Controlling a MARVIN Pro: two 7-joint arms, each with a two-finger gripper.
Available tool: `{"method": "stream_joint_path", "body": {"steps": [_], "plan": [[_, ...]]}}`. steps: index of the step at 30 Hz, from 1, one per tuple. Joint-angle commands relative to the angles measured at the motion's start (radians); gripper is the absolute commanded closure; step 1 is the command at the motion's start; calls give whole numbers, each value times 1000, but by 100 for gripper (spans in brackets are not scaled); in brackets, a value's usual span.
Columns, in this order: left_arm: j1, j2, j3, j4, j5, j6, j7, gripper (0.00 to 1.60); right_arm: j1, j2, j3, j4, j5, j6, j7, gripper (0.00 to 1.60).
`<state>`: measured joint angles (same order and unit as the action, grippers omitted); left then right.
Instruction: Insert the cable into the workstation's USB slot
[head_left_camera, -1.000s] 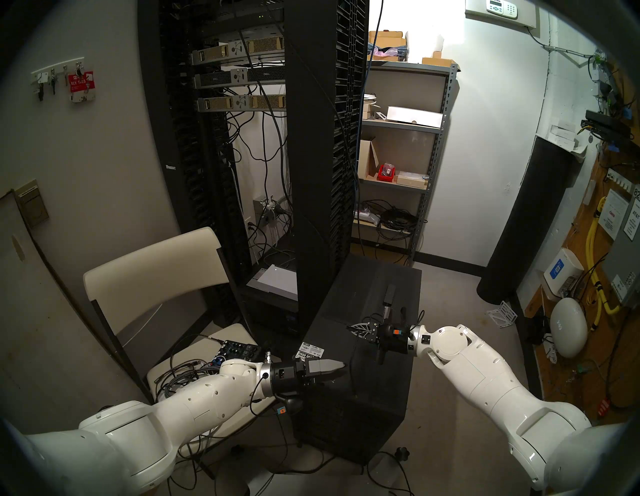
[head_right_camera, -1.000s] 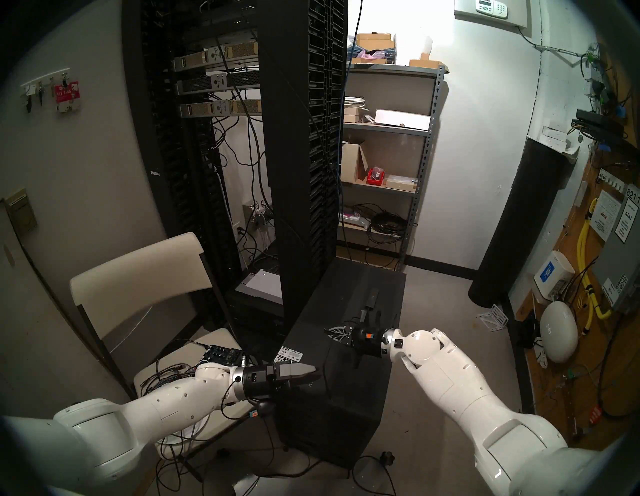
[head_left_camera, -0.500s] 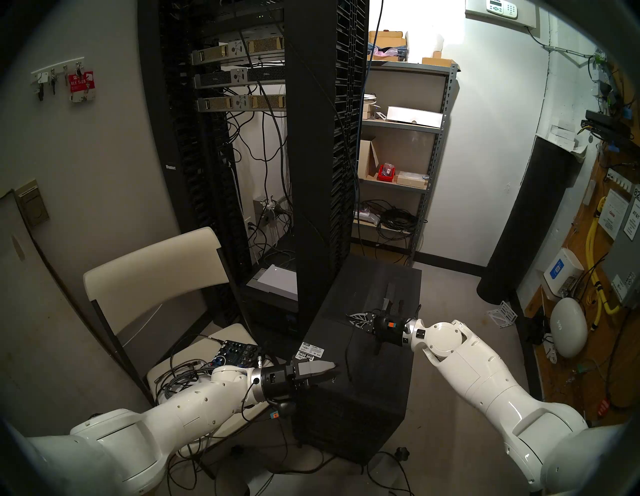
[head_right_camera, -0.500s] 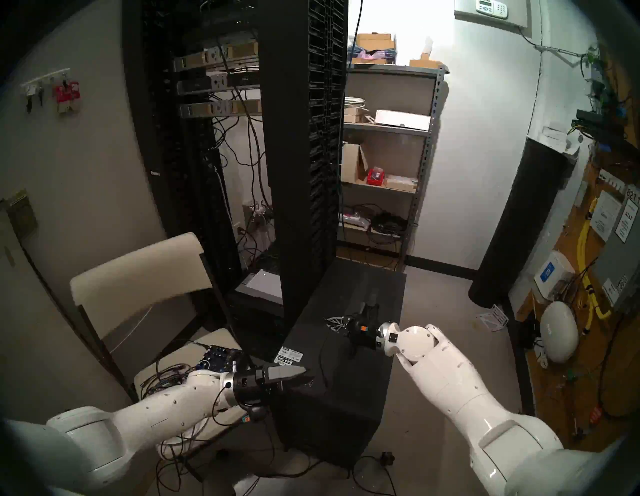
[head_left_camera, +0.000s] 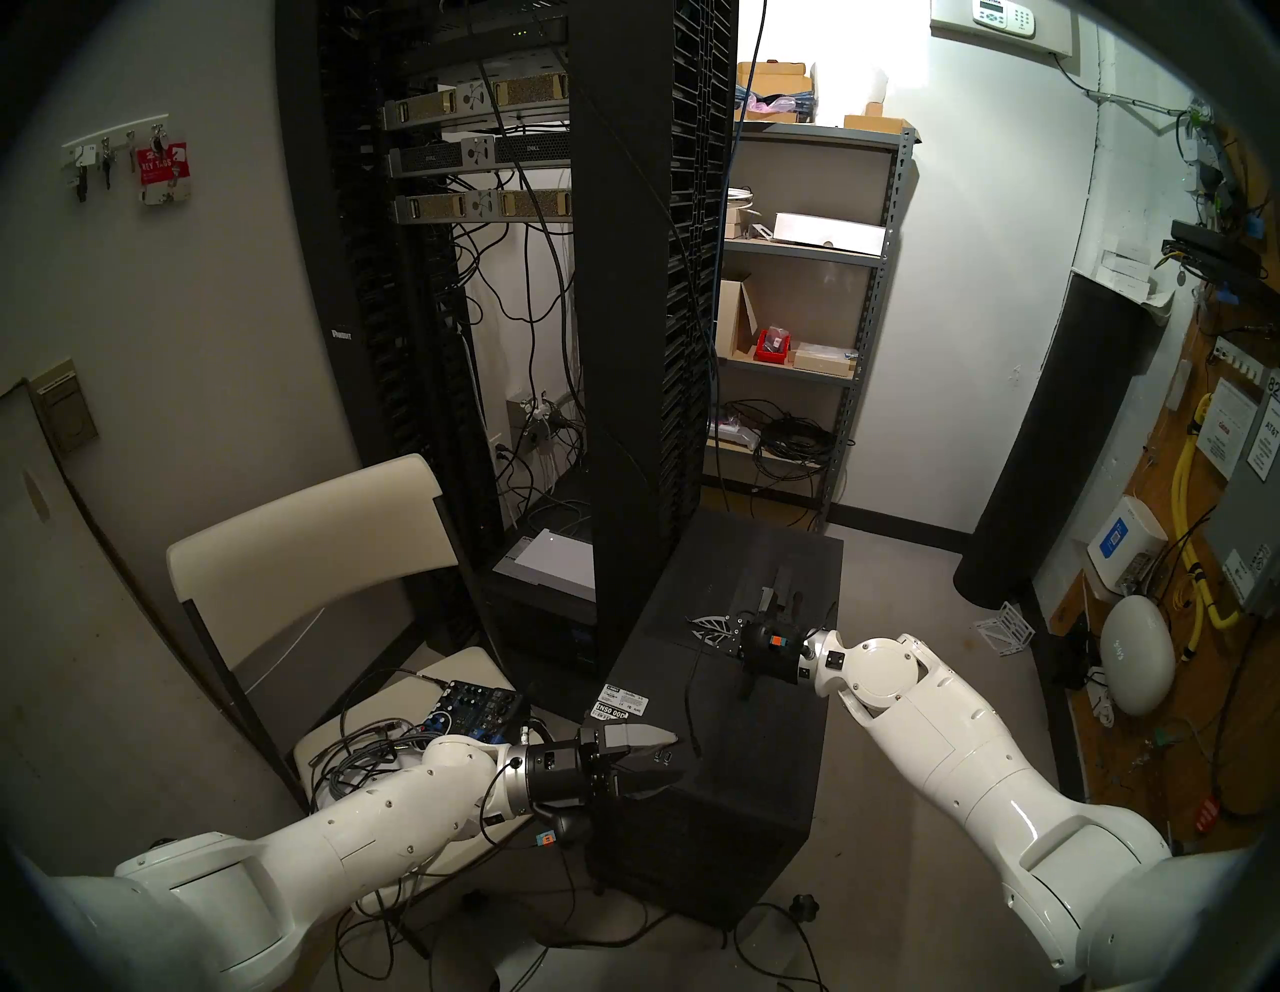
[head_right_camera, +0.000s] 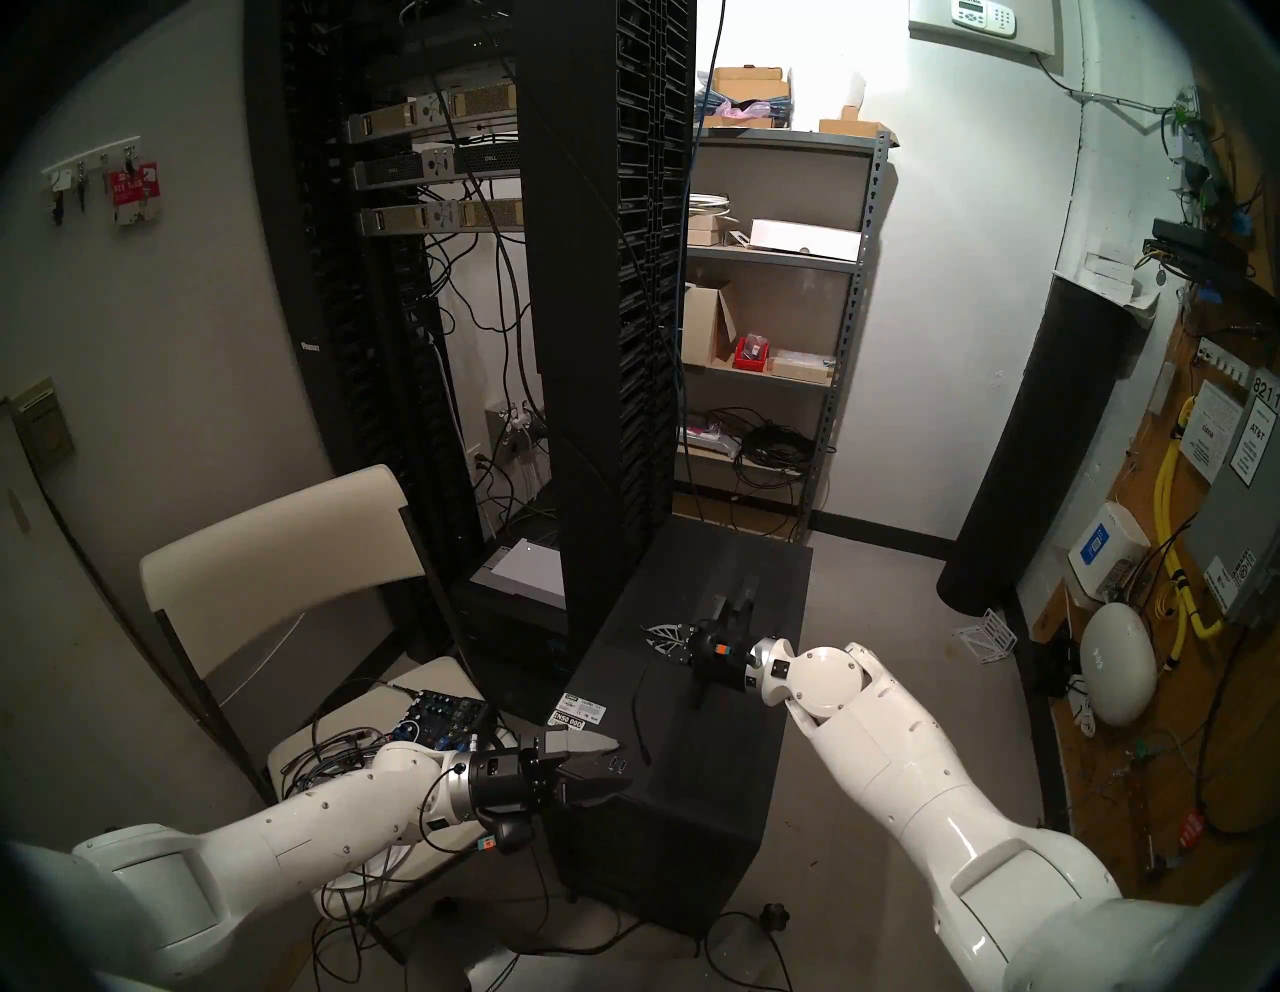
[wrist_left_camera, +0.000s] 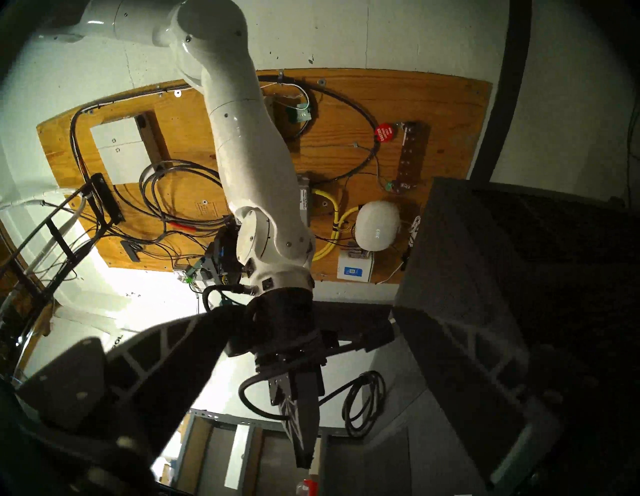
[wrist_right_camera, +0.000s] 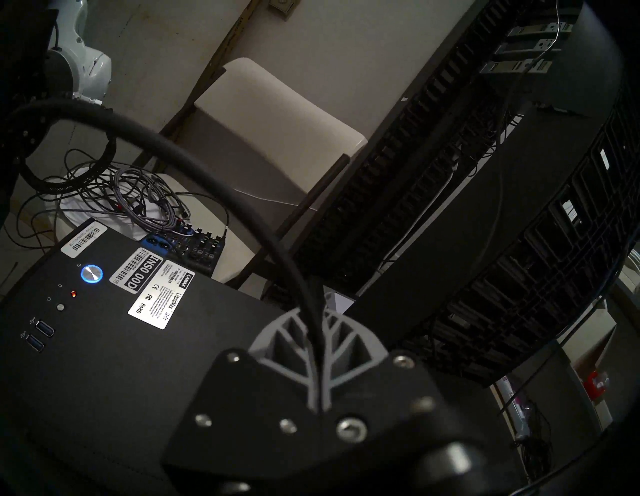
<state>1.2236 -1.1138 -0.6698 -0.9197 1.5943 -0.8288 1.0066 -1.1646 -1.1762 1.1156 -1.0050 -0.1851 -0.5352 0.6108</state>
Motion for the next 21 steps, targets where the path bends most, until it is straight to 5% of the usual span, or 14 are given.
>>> {"method": "stream_joint_path", "body": {"steps": [1, 9, 21], "plan": [[-4, 22, -62, -69, -145, -120, 28, 0, 21, -9, 4, -19, 1, -8, -4, 160], [61, 26, -95, -77, -312, -131, -83, 0, 21, -13, 3, -18, -3, -10, -5, 160], [141, 23, -99, -100, -521, -131, -128, 0, 23, -20, 3, -17, -11, -12, -10, 160]]}}
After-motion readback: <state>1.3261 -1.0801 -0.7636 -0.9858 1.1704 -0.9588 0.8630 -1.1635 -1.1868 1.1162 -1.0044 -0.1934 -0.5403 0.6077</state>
